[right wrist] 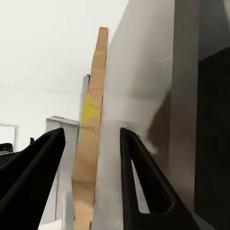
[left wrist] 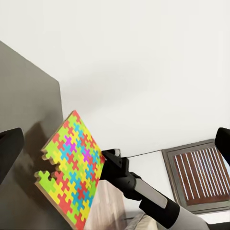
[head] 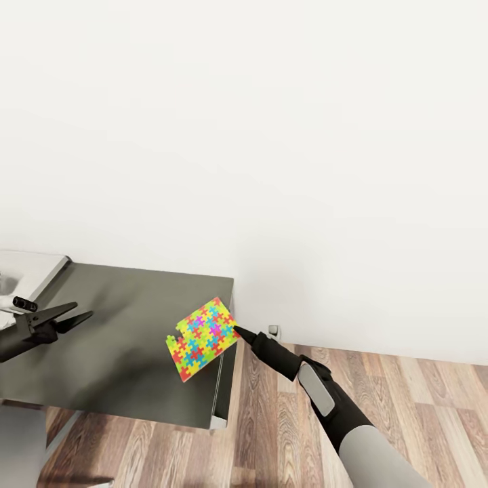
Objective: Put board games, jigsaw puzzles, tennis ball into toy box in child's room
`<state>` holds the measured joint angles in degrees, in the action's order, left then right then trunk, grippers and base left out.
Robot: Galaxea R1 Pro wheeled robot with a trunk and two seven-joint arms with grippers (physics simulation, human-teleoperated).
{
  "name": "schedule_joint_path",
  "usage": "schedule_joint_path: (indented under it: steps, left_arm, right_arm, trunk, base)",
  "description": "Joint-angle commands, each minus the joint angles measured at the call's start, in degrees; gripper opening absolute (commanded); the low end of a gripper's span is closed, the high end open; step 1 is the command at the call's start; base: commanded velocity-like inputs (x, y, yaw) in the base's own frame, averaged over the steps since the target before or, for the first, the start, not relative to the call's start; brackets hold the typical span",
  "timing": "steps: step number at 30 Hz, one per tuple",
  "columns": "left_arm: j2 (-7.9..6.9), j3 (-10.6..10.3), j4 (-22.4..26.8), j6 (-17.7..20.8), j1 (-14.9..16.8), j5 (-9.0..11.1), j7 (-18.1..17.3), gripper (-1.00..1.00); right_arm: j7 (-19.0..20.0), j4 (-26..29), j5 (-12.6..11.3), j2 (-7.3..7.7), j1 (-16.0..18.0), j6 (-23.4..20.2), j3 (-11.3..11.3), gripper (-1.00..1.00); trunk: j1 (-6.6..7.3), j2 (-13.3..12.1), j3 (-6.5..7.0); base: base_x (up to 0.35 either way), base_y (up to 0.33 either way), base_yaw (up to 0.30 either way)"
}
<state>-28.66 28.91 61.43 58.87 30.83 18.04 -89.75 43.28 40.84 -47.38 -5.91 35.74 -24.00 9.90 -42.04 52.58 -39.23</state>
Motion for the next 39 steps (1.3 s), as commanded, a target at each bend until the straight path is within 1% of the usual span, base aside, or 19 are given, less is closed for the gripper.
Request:
schedule_joint_path:
  steps: [1,7,11,12,14,15,16,19,23,26,31,39]
  left_arm:
    - [-0.04,0.0,0.0,0.6,0.0,-0.1,-0.3,1.0]
    - [0.07,-0.1,0.0,0.6,0.0,-0.2,-0.3,1.0]
    - [0.09,-0.1,0.0,0.5,0.0,-0.2,-0.3,1.0]
    - [-0.24,-0.4,0.3,0.6,0.4,-0.5,0.1,1.0]
    - [0.35,-1.1,0.8,0.5,1.0,-1.2,0.2,1.0]
    - [0.35,-1.4,0.8,0.5,1.3,-1.2,0.2,1.0]
    - [0.53,-1.7,0.6,0.5,1.0,-1.0,0.0,1.0]
    - [1.49,-1.0,-0.2,0.5,0.0,-0.6,-0.3,1.0]
    - [1.87,-2.3,-0.4,0.4,-1.3,-0.6,-0.3,1.0]
    - [1.92,-3.1,-0.4,0.4,-1.4,-0.6,-0.3,1.0]
    - [1.88,-3.2,-0.4,0.3,-1.4,-0.6,-0.3,1.0]
    - [1.7,-2.8,0.1,0.2,-1.4,-0.6,-0.3,1.0]
  right_arm:
    - [0.0,0.0,-0.7,0.0,0.0,-0.5,0.0,-1.0]
    - [1.1,0.0,-1.1,0.08,0.0,-0.4,-0.6,-1.0]
    - [3.0,0.0,-1.7,0.33,0.0,-0.4,-1.4,-1.0]
    - [3.4,0.4,-1.8,-0.01,-0.3,-0.8,-1.7,-1.0]
    - [3.3,1.0,-1.7,-0.66,-0.3,-0.4,-1.8,-1.0]
    - [3.3,1.3,-1.7,-0.67,-0.3,-0.4,-1.8,-1.0]
    - [3.3,1.7,-1.7,-0.69,-0.2,-0.3,-1.8,-1.0]
    - [3.3,0.7,-1.8,-0.74,-0.1,0.7,-1.9,-1.0]
    - [3.3,0.2,-2.0,-0.56,-0.1,2.0,-1.9,-1.0]
    - [3.3,0.1,-2.0,-0.52,-0.1,3.0,-1.9,-1.0]
    - [3.3,0.1,-1.9,-0.55,-0.1,3.4,-1.5,-1.0]
    - [3.3,2.2,-1.7,-0.52,-0.1,3.5,-1.4,-1.0]
  trunk:
    - [0.22,-0.4,0.14]
    - [1.54,-2.8,1.22]
    - [2.42,-4.4,1.94]
    - [2.41,-4.4,1.93]
    - [2.41,-4.4,1.93]
    - [2.41,-4.4,1.93]
    - [2.41,-4.4,1.93]
    - [2.41,-4.4,1.93]
    - [2.41,-4.4,1.93]
    - [2.41,-4.4,1.93]
    - [2.41,-4.4,2.01]
    - [2.41,-4.4,2.68]
  base:
    - [0.0,0.0,0.0]
    - [0.0,0.0,0.0]
    - [0.0,0.0,0.0]
    - [0.0,0.0,0.0]
    - [0.0,0.0,0.0]
    - [0.0,0.0,0.0]
    - [0.0,0.0,0.0]
    - [0.0,0.0,0.0]
    - [0.0,0.0,0.0]
    - [0.0,0.0,0.0]
    - [0.0,0.0,0.0]
    - [0.0,0.0,0.0]
